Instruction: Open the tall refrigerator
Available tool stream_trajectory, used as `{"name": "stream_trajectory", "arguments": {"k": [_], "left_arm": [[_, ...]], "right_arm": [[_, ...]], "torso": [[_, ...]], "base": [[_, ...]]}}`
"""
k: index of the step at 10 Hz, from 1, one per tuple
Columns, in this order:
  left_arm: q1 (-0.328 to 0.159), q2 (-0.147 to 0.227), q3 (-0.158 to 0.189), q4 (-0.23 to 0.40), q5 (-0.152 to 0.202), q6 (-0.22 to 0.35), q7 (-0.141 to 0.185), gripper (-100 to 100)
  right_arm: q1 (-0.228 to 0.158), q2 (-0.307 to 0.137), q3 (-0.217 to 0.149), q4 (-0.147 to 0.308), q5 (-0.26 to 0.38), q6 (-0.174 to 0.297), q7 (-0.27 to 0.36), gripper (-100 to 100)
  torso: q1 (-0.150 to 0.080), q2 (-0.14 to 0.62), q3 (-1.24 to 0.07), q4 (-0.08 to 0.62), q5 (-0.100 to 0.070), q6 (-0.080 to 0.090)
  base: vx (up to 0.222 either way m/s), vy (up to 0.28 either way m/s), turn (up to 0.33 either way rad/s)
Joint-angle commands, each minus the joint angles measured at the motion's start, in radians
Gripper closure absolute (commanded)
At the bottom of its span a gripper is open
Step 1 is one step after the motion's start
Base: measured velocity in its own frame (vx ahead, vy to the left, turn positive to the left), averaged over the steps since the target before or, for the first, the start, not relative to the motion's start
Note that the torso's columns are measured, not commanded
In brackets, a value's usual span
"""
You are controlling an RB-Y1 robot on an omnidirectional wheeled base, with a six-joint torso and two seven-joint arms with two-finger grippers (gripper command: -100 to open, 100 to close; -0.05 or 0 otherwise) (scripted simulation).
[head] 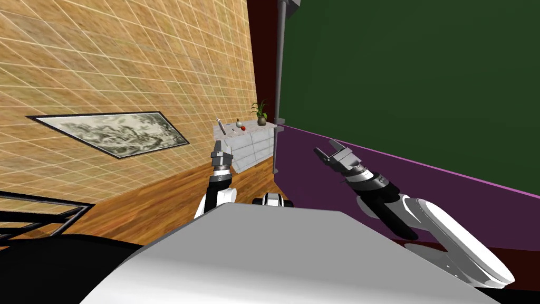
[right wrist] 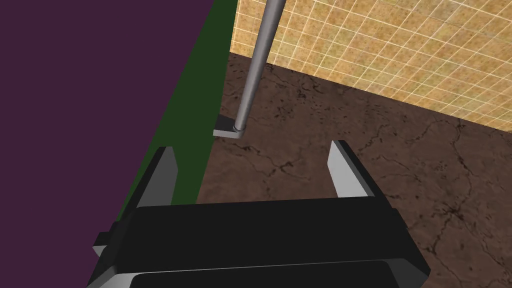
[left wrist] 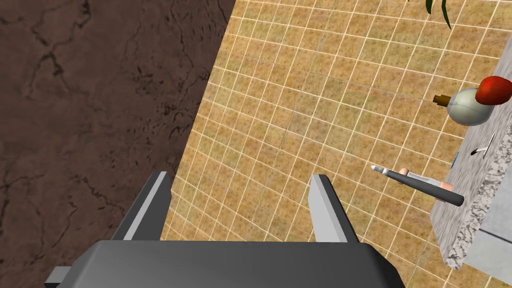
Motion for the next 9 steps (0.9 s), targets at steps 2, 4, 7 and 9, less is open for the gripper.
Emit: {"name": "stream_trajectory", "arguments": {"k": [2, 4, 7, 9], "left_arm": [[0.000, 0.000, 0.000, 0.000, 0.000, 0.000, 0.000, 0], [0.000, 0.000, 0.000, 0.000, 0.000, 0.000, 0.000, 0], [0.000, 0.000, 0.000, 0.000, 0.000, 0.000, 0.000, 0], [0.000, 0.000, 0.000, 0.000, 0.000, 0.000, 0.000, 0]], "right_arm": [[-0.014, -0.102, -0.069, -0.006, 0.102, 0.019, 0.035, -100], [-0.016, -0.144, -0.090, -0.007, 0.142, 0.021, 0.046, -100], [-0.023, -0.239, -0.148, -0.006, 0.237, 0.026, 0.079, -100], [-0.023, -0.249, -0.148, -0.006, 0.237, 0.026, 0.079, -100]], "torso": [[-0.002, -0.002, -0.001, -0.003, -0.002, -0.003], [0.001, -0.007, -0.006, -0.003, 0.001, -0.004], [0.003, -0.009, -0.005, -0.007, -0.001, -0.005], [0.003, -0.007, -0.004, -0.007, -0.002, -0.007]], "base": [[0.104, 0.075, -0.155], [0.111, 0.104, -0.136], [0.090, 0.089, -0.184], [0.044, 0.049, -0.068]]}}
